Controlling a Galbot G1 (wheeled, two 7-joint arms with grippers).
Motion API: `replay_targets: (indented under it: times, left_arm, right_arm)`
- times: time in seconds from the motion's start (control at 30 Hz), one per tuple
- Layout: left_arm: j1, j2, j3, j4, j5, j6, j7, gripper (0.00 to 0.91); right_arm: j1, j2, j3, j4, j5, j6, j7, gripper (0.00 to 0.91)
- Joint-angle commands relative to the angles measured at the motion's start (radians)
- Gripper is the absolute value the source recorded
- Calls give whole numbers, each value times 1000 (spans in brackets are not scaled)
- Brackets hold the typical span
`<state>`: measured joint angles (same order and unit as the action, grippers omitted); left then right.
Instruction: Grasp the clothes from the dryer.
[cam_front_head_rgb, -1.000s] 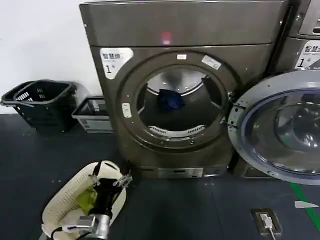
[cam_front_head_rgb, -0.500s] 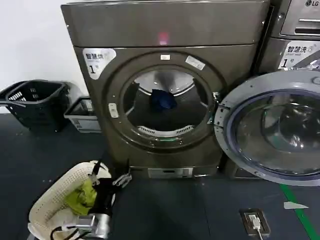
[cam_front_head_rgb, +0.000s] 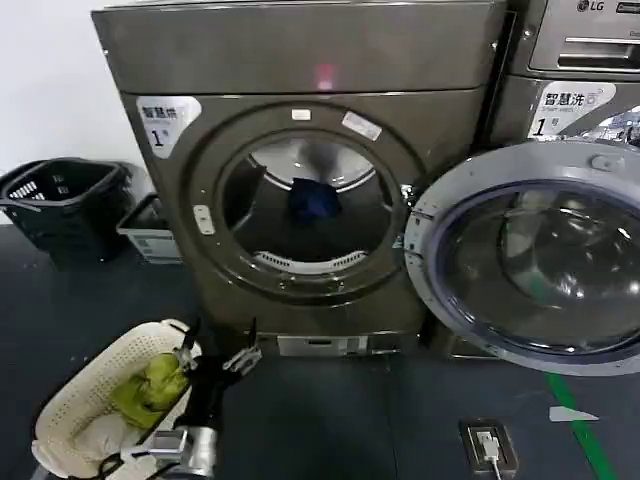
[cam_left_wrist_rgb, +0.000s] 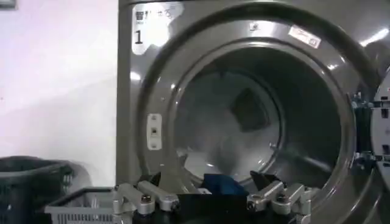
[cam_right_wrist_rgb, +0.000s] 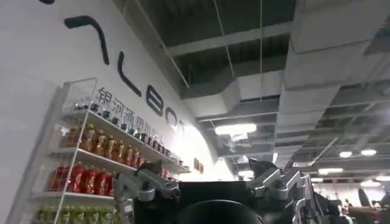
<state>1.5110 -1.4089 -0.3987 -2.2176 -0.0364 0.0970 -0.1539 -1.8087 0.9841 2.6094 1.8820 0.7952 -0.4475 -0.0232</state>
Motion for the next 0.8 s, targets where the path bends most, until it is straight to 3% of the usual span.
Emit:
replay_targets:
  times: [0.03,0.43,0.8]
  left_arm:
    - [0,2,-1,-2,-2,0,-1,907]
    - [2,13,-18,-13,-21,4,-3,907]
    - [-12,15,-33,-20,-34,2,-2,907]
  right_arm:
    - [-1,0,0,2,0,0,0,907]
    - [-5,2,0,7,5,1,1,907]
    - [-5,7,-5,4,25,89,-7,907]
